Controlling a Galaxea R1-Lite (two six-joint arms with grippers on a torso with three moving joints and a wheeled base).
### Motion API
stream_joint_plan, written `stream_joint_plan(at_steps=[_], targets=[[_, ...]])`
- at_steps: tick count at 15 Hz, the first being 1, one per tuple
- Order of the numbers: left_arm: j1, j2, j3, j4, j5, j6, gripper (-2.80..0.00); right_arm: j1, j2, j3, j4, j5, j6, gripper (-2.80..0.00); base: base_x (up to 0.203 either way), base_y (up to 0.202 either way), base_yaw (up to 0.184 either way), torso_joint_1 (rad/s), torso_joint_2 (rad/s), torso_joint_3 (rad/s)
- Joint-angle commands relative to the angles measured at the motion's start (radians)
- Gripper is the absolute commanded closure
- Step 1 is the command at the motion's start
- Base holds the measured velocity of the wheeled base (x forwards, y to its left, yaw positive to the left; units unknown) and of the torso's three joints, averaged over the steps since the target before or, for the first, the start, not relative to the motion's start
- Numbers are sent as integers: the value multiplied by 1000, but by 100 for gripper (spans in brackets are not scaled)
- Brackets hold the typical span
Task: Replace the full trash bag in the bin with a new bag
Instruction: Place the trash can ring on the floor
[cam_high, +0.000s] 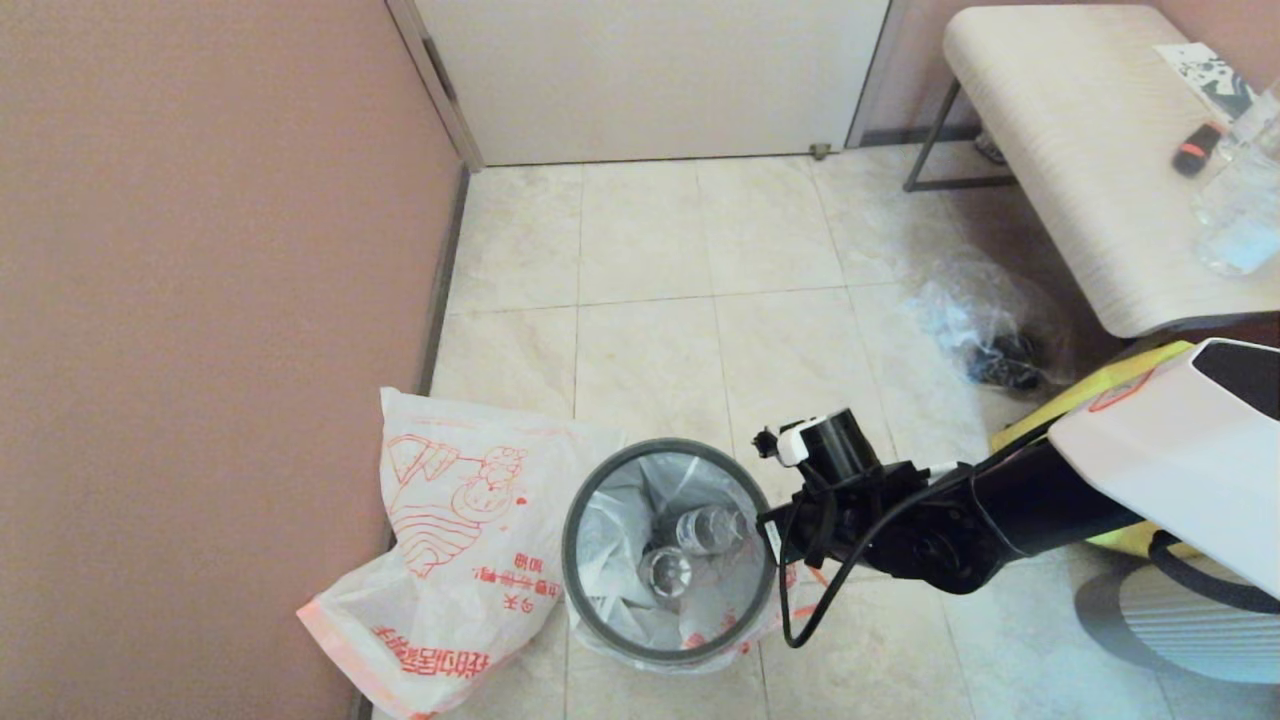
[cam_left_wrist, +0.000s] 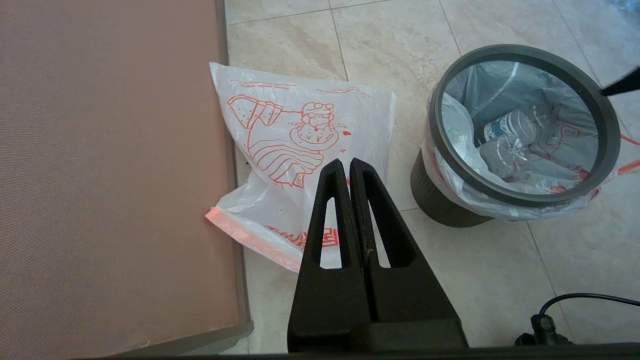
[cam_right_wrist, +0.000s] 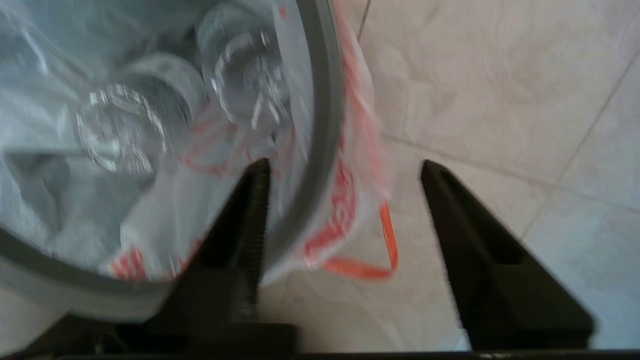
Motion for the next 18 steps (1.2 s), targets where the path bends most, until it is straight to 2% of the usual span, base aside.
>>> stream_joint_plan(at_steps=[1, 4, 7, 8, 13, 18], targets=[[0, 1, 14, 0, 0, 0, 0, 8, 45, -51, 1, -3, 0, -280, 0, 0, 0, 0, 0, 0], [0, 1, 14, 0, 0, 0, 0, 7, 95, -97, -3, -43, -1, -280, 0, 0, 0, 0, 0, 0], [0, 1, 14, 0, 0, 0, 0, -3, 127, -131, -2, -50, -4, -280, 0, 0, 0, 0, 0, 0], [0, 1, 14, 0, 0, 0, 0, -4, 134, -139, -2, -50, -4, 0, 0, 0, 0, 0, 0, 0], [0, 1, 14, 0, 0, 0, 0, -3, 131, -141, -3, -53, -27, 0, 0, 0, 0, 0, 0, 0], [0, 1, 14, 0, 0, 0, 0, 7, 28, -134, 12, -54, -44, 0, 0, 0, 0, 0, 0, 0]])
